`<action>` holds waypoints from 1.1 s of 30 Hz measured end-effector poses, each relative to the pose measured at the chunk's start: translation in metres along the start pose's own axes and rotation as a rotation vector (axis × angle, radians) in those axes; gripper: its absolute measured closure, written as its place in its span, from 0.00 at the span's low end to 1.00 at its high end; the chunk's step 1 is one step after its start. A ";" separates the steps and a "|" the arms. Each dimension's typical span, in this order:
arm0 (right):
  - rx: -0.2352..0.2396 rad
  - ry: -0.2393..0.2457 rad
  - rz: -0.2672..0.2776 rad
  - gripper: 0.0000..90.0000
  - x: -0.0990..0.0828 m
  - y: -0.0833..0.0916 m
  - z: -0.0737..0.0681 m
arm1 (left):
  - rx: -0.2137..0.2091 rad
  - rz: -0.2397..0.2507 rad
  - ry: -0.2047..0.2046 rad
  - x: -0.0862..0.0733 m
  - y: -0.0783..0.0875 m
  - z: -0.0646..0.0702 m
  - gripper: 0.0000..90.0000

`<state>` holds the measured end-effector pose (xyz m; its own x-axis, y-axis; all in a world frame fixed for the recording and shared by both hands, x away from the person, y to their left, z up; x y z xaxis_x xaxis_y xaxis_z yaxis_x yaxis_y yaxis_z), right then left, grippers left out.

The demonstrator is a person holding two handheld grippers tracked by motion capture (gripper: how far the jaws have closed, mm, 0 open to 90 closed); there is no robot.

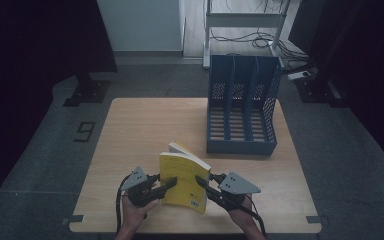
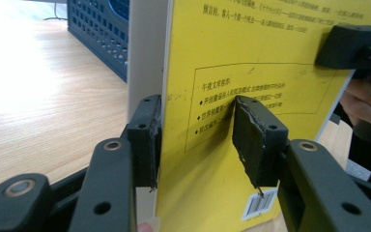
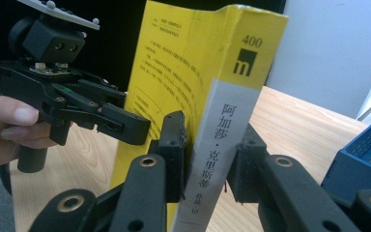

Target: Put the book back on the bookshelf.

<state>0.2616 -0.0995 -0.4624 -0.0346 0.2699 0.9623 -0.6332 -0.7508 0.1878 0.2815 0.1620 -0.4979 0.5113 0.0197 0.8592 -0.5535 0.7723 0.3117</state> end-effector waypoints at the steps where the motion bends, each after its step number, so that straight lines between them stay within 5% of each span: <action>1: 0.001 0.000 0.001 0.78 0.000 0.000 0.000 | 0.001 -0.001 0.002 0.000 0.000 0.000 0.61; 11: 0.002 0.015 0.001 0.79 0.004 0.004 0.001 | -0.014 -0.010 -0.002 -0.001 -0.002 0.000 0.62; 33: 0.082 -0.066 0.012 0.69 0.004 -0.009 0.003 | -0.002 -0.013 -0.027 -0.001 -0.001 0.002 0.71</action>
<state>0.2694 -0.0940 -0.4599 0.0112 0.2223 0.9749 -0.5672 -0.8016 0.1893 0.2799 0.1599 -0.4984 0.5004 -0.0079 0.8658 -0.5457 0.7735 0.3224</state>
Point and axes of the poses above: each handheld gripper's, and its own axes: y roughly backward along the jaws, x roughly out of its top, z roughly to its right, the point moved 2 cm from there along -y, roughly forward along the jaws, and after that the axes turned 10 degrees about y, right-handed, at the moved point
